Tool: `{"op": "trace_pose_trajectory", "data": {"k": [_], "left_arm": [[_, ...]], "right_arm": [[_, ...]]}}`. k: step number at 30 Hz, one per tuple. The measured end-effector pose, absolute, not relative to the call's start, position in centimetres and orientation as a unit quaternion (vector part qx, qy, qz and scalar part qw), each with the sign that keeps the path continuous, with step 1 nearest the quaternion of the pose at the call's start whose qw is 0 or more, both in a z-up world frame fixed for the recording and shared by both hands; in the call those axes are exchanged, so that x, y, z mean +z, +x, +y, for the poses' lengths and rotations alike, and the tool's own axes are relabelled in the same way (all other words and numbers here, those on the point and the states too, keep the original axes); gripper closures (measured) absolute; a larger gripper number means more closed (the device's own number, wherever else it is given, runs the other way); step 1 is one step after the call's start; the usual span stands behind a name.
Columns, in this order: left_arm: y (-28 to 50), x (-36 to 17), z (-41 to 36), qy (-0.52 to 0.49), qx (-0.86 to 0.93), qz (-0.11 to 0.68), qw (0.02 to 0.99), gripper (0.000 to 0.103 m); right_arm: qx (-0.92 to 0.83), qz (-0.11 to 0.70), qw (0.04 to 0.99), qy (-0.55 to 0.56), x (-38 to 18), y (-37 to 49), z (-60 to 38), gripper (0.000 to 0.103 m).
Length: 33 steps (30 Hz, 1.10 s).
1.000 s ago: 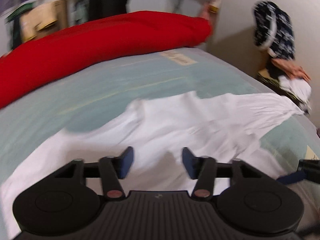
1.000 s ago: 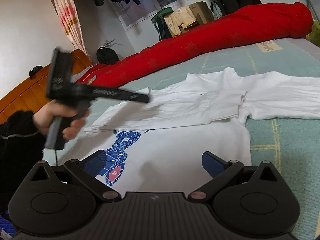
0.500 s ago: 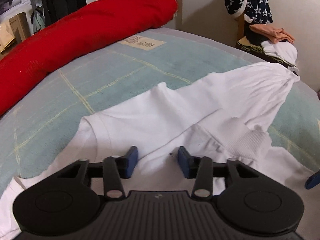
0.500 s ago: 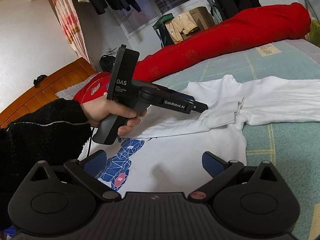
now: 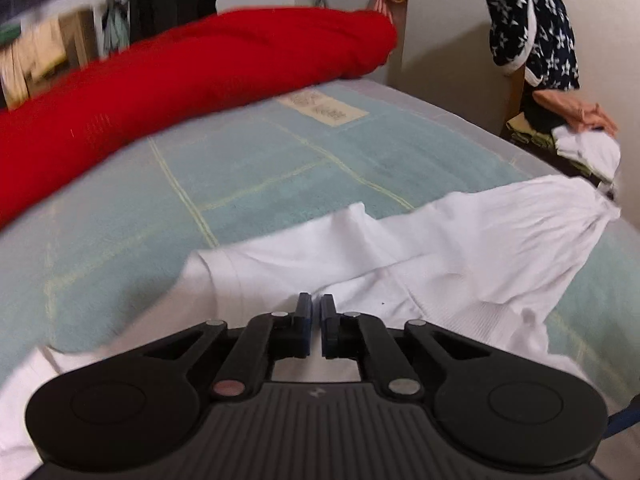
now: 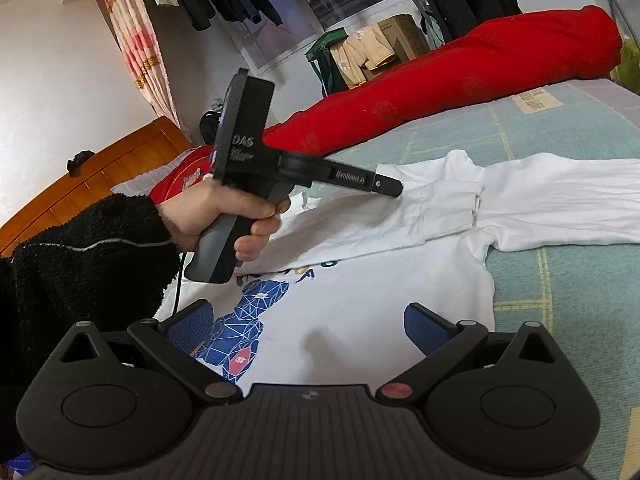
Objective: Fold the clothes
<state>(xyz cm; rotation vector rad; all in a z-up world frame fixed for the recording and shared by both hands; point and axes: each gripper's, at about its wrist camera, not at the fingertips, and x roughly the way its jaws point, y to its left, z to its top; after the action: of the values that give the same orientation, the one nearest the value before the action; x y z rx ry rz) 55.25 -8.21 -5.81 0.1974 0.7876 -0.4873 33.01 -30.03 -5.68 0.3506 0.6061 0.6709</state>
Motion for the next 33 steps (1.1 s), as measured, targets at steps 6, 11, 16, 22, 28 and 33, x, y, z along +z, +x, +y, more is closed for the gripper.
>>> {"op": "trace_pose_trajectory", "data": {"k": [6, 11, 16, 22, 28, 33], "left_arm": [[53.7, -3.6, -6.4, 0.066, -0.239, 0.355, 0.901, 0.079], [52.6, -2.4, -2.1, 0.024, -0.214, 0.368, 0.904, 0.075], [53.8, -6.3, 0.7, -0.035, -0.159, 0.432, 0.887, 0.079], [55.3, -6.8, 1.6, -0.046, -0.074, 0.379, 0.921, 0.082], [52.0, -3.8, 3.0, -0.070, -0.108, 0.376, 0.918, 0.069], [51.8, -6.3, 3.7, -0.083, -0.074, 0.445, 0.888, 0.066]], "right_arm": [[0.322, 0.293, 0.885, 0.167, -5.6, 33.0, -30.0, 0.000], [0.323, 0.290, 0.883, 0.176, -5.6, 33.1, -30.3, 0.000], [0.320, 0.293, 0.884, 0.176, -5.7, 33.2, -30.3, 0.000], [0.315, 0.295, 0.885, 0.174, -5.8, 33.4, -30.1, 0.000], [0.314, 0.294, 0.885, 0.179, -5.9, 33.4, -30.3, 0.000], [0.312, 0.297, 0.885, 0.178, -6.1, 33.5, -30.1, 0.000]]}}
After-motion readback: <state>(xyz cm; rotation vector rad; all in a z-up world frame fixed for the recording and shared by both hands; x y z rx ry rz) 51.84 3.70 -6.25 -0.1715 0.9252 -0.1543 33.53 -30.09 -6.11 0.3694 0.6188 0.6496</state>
